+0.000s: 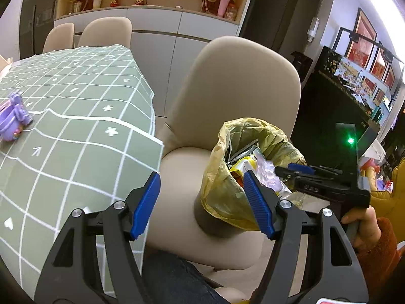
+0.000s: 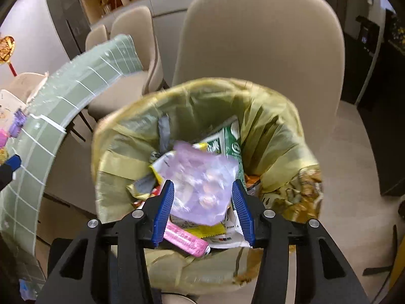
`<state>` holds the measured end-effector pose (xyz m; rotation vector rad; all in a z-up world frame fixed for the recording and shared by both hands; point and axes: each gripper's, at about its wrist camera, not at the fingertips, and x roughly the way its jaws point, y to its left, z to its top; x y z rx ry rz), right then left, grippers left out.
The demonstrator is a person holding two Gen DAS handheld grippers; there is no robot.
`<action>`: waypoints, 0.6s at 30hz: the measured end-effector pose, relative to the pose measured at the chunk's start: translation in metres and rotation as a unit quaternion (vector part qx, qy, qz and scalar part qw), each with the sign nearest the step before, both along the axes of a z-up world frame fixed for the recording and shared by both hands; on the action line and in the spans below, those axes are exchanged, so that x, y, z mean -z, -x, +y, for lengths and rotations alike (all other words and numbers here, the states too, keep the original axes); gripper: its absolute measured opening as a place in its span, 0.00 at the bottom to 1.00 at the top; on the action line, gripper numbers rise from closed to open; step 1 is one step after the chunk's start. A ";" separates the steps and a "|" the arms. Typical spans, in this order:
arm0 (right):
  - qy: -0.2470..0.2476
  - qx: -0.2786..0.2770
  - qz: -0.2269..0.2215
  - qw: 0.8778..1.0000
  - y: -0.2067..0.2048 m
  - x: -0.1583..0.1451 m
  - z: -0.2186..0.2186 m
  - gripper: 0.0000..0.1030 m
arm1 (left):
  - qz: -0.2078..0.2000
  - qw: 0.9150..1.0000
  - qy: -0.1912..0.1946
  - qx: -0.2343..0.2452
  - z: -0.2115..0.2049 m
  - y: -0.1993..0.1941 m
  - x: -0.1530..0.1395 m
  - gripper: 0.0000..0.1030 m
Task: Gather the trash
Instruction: 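Move both open tools back over the table toward the pink candy stick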
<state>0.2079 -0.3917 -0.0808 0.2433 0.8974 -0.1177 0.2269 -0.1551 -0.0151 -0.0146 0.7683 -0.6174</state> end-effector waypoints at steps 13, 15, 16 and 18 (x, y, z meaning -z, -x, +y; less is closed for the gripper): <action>-0.023 -0.089 -0.086 0.992 0.014 -0.065 0.074 0.51 | -0.019 0.997 0.017 -0.069 0.099 0.010 -0.026 0.63; -0.018 -0.116 -0.091 0.989 0.012 -0.071 0.095 0.51 | -0.023 0.996 0.012 -0.086 0.119 0.009 -0.029 0.63; -0.013 -0.133 -0.092 0.987 0.009 -0.072 0.110 0.51 | -0.026 0.995 0.008 -0.096 0.129 0.008 -0.031 0.63; -0.002 -0.153 -0.097 0.984 0.006 -0.074 0.134 0.51 | -0.033 0.993 -0.002 -0.117 0.155 0.003 -0.034 0.63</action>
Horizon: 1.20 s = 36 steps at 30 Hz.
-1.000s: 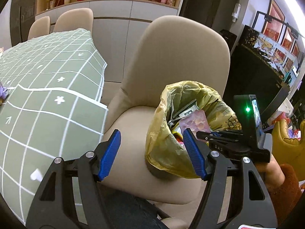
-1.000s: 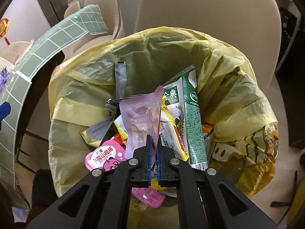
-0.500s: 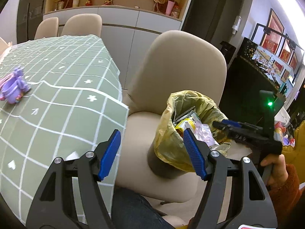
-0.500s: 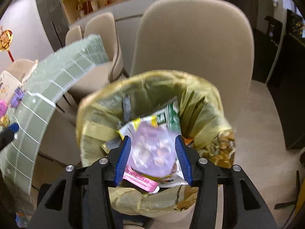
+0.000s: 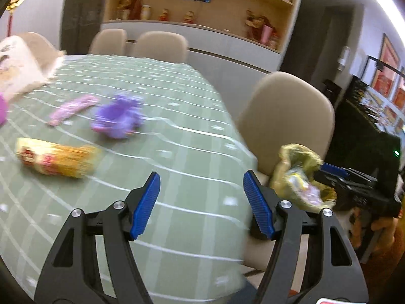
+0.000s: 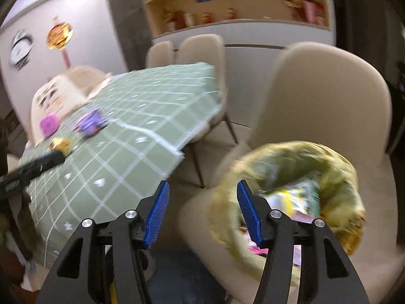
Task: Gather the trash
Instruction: 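Move both open tools back over the table toward the pink candy stick, then grasp the pink candy stick with the left gripper while the right grasps the yellow chip bag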
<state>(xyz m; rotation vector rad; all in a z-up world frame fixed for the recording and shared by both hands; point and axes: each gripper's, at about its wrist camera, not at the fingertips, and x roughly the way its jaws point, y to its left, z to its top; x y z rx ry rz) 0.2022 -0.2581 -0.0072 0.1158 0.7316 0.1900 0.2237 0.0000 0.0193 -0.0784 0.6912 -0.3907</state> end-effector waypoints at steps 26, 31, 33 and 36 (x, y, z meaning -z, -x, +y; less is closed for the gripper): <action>-0.006 -0.131 -0.031 0.991 -0.080 -0.004 0.132 0.51 | 0.075 0.978 -0.173 0.087 0.153 -0.217 0.028 0.55; -0.005 -0.146 -0.024 0.989 -0.096 -0.007 0.150 0.51 | 0.114 0.984 -0.123 0.064 0.165 -0.227 0.035 0.27; -0.006 -0.157 -0.021 0.987 -0.100 -0.007 0.159 0.51 | 0.131 0.988 -0.077 0.040 0.182 -0.218 0.033 0.22; -0.015 -0.188 -0.018 0.982 -0.104 -0.010 0.181 0.51 | 0.127 0.991 -0.045 -0.015 0.207 -0.184 0.025 0.20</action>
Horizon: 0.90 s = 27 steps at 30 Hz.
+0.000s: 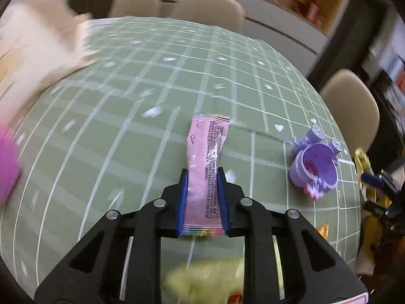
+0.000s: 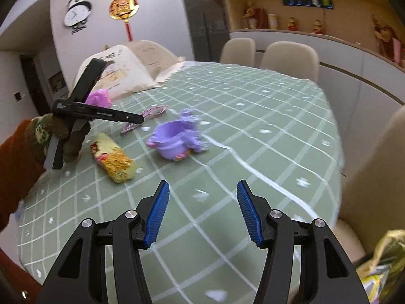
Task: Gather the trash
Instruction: 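Grasp the pink candy stick with the left gripper while the right grasps the yellow chip bag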
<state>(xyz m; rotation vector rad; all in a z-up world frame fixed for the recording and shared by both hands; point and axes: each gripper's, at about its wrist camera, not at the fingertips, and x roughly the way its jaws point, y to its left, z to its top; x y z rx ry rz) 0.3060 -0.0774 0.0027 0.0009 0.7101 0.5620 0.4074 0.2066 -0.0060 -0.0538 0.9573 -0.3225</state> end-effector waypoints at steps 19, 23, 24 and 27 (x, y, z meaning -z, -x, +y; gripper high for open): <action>0.040 -0.147 0.023 0.988 -0.039 -0.008 0.167 0.51 | -0.049 0.985 0.023 -0.164 0.052 0.193 0.001 0.24; -0.001 -0.110 0.100 0.989 -0.048 0.006 0.147 0.51 | -0.039 0.987 0.041 -0.153 0.045 0.200 0.006 0.25; 0.004 -0.110 0.105 0.988 -0.043 0.007 0.143 0.51 | -0.041 0.986 0.040 -0.155 0.044 0.202 0.006 0.25; 0.016 -0.123 0.107 0.986 -0.020 0.010 0.136 0.51 | -0.048 0.986 0.036 -0.157 0.041 0.208 0.005 0.27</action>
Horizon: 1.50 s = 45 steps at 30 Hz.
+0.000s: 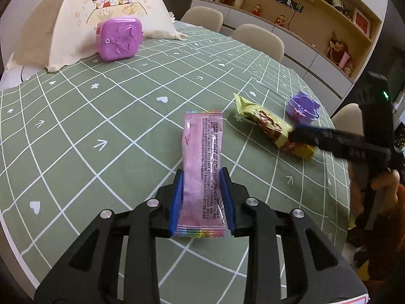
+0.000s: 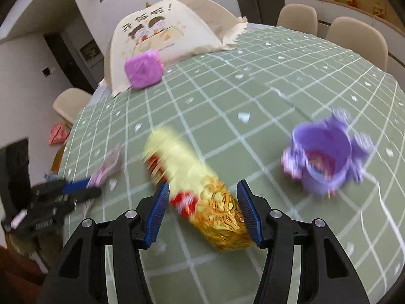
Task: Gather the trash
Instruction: 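Grasp the pink candy stick with the left gripper while the right grasps the yellow chip bag, then carry the pink candy stick and yellow chip bag to the bin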
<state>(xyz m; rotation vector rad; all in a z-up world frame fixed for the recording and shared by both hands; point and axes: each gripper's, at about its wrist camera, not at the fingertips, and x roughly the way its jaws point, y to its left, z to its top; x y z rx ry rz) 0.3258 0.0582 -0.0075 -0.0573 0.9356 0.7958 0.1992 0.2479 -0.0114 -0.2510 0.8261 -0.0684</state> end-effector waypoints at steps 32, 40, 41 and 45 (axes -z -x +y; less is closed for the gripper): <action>0.116 0.046 -0.157 0.980 0.047 -0.017 0.029 0.27 | 0.016 0.999 -0.029 0.031 -0.015 -0.002 0.005 0.44; 0.101 0.050 -0.184 0.977 0.073 -0.031 0.010 0.27 | 0.019 0.997 -0.062 0.037 -0.026 -0.008 0.007 0.33; 0.098 0.052 -0.184 0.977 0.074 -0.032 0.006 0.27 | 0.020 0.997 -0.065 0.037 -0.028 -0.009 0.007 0.30; 0.089 0.061 -0.189 0.976 0.080 -0.033 -0.007 0.27 | 0.017 0.997 -0.067 0.044 -0.034 -0.010 0.005 0.22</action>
